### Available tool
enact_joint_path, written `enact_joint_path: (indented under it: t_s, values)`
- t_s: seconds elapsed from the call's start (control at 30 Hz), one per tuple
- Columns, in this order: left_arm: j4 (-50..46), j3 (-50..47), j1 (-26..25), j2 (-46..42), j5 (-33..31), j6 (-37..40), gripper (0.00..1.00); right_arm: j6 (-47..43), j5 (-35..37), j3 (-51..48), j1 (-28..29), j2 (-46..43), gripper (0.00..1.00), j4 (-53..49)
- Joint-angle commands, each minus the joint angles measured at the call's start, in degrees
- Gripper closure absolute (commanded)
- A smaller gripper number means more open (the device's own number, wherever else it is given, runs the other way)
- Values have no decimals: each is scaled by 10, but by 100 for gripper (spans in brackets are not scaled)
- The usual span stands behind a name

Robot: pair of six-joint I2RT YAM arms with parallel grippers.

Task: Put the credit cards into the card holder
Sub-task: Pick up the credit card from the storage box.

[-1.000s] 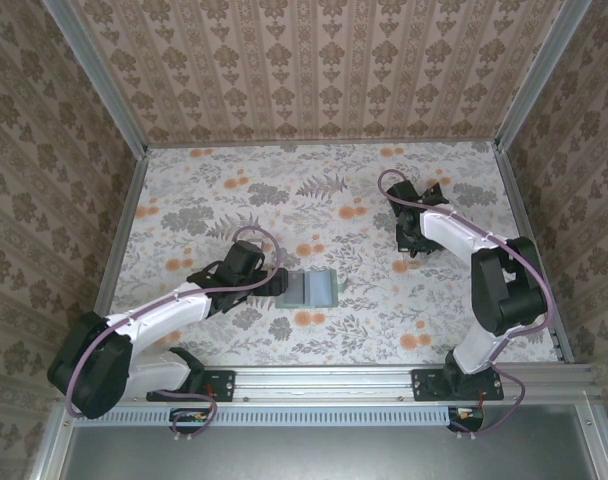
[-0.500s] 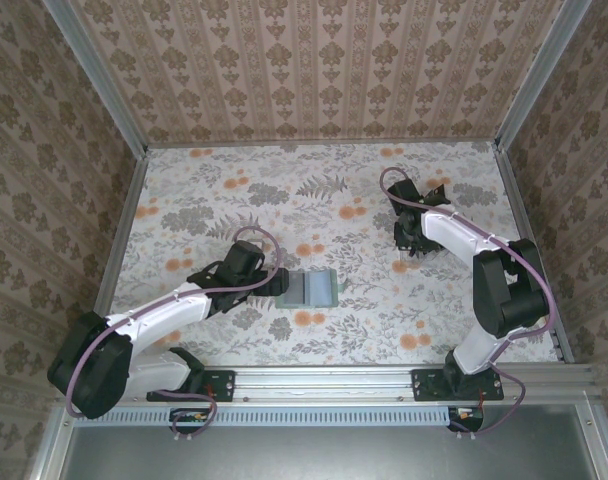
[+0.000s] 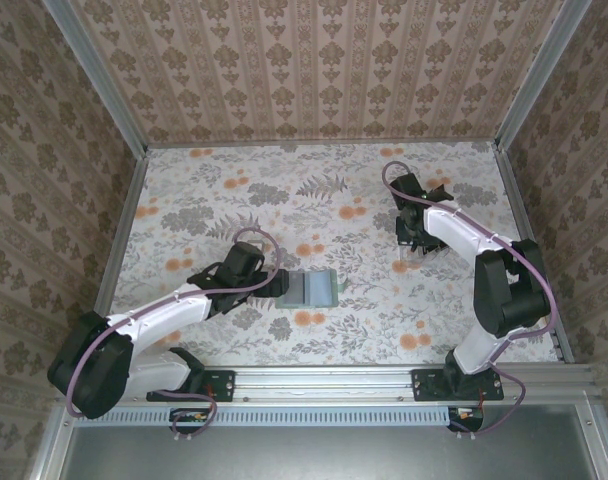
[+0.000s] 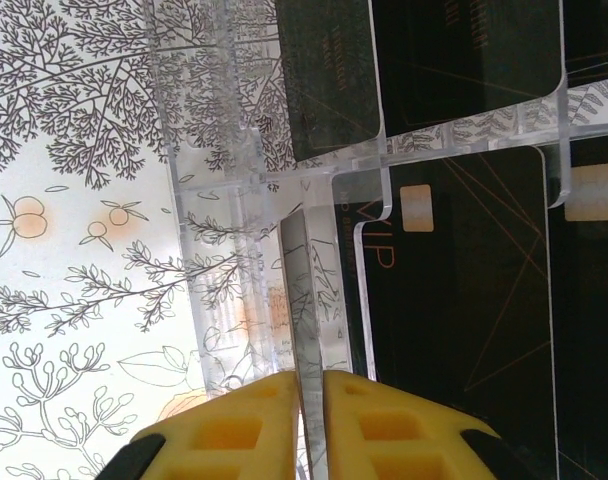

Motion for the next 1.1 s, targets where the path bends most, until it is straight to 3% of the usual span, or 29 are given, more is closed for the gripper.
enact_joint_path:
  t_s: [0.0,0.37,0.53,0.6,0.63,0.9,1.07]
  values:
    - [7,-7,4,3,7,4,0,-8,17,11,-4,4,88,-18]
    - [10,-8,4,3,10,3,0,-17,10,11,-8,-7,100,-21]
    - [9,-7,4,2,11,3,0,-23,7,9,-10,-9,100,-22]
    - [10,-8,5,3,11,2,0,-24,6,9,-11,-4,89,-24]
    - [10,-8,4,3,11,2,0,-25,6,9,-12,-2,89,-24]
    - [10,-7,4,3,11,3,0,-24,2,4,-12,-2,95,-18]
    - [10,-8,5,2,12,1,0,-26,-1,3,-13,3,94,-18]
